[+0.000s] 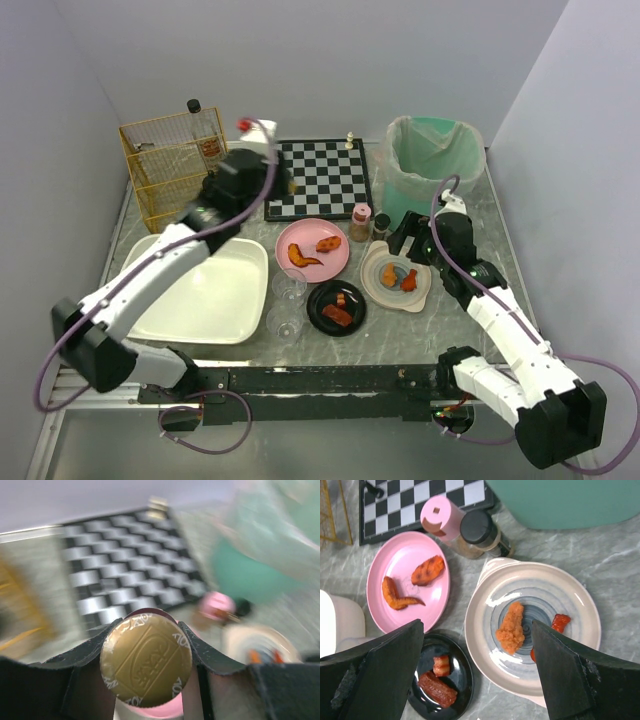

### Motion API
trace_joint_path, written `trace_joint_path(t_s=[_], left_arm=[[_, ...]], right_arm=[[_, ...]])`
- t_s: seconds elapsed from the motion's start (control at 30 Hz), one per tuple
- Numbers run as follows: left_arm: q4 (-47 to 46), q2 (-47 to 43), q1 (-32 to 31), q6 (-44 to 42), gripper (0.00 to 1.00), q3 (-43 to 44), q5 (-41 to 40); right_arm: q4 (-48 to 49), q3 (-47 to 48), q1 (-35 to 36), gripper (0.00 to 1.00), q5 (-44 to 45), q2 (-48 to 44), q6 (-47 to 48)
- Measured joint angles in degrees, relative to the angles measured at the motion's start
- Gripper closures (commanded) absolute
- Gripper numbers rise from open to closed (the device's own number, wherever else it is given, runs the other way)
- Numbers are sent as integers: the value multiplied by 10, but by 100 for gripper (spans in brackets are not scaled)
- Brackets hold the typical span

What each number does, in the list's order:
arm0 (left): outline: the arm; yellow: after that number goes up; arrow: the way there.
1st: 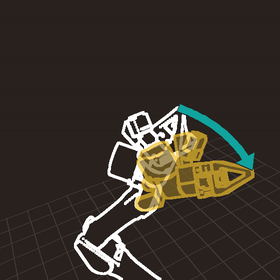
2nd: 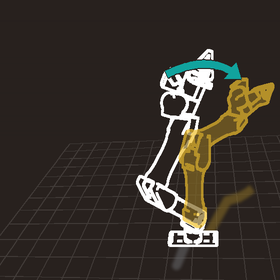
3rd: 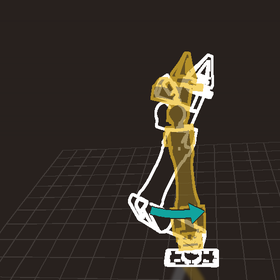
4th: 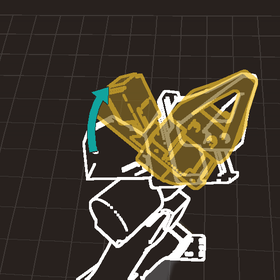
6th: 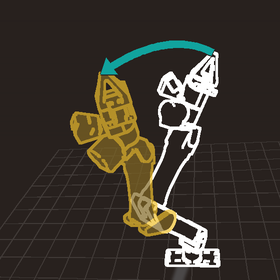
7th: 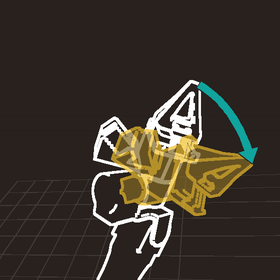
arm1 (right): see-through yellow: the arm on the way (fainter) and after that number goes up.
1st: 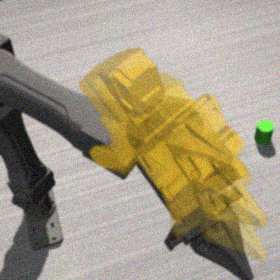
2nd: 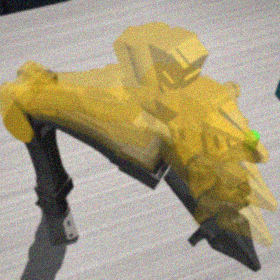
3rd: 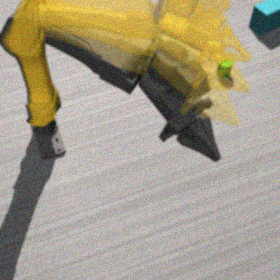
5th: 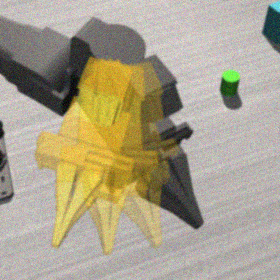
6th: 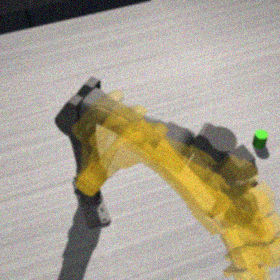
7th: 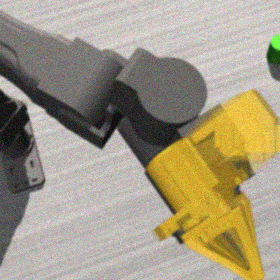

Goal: Clear the kitchen counter

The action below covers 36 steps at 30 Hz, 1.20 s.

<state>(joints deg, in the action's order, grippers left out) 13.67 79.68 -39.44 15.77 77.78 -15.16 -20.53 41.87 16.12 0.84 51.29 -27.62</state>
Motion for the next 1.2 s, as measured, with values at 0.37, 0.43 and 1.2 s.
trace_joint_path(t_s=[0.37,0.43,1.2], left_arm=[[43,-114,182,28,99,-61,-76],[45,-120,210,32,99,-76,-74],[-89,47,331,42,99,-129,-124]], right_arm=[[5,1,0,6,-33,36,19],[8,1,0,6,-38,37,20],[-1,16,0,7,-75,50,41]])
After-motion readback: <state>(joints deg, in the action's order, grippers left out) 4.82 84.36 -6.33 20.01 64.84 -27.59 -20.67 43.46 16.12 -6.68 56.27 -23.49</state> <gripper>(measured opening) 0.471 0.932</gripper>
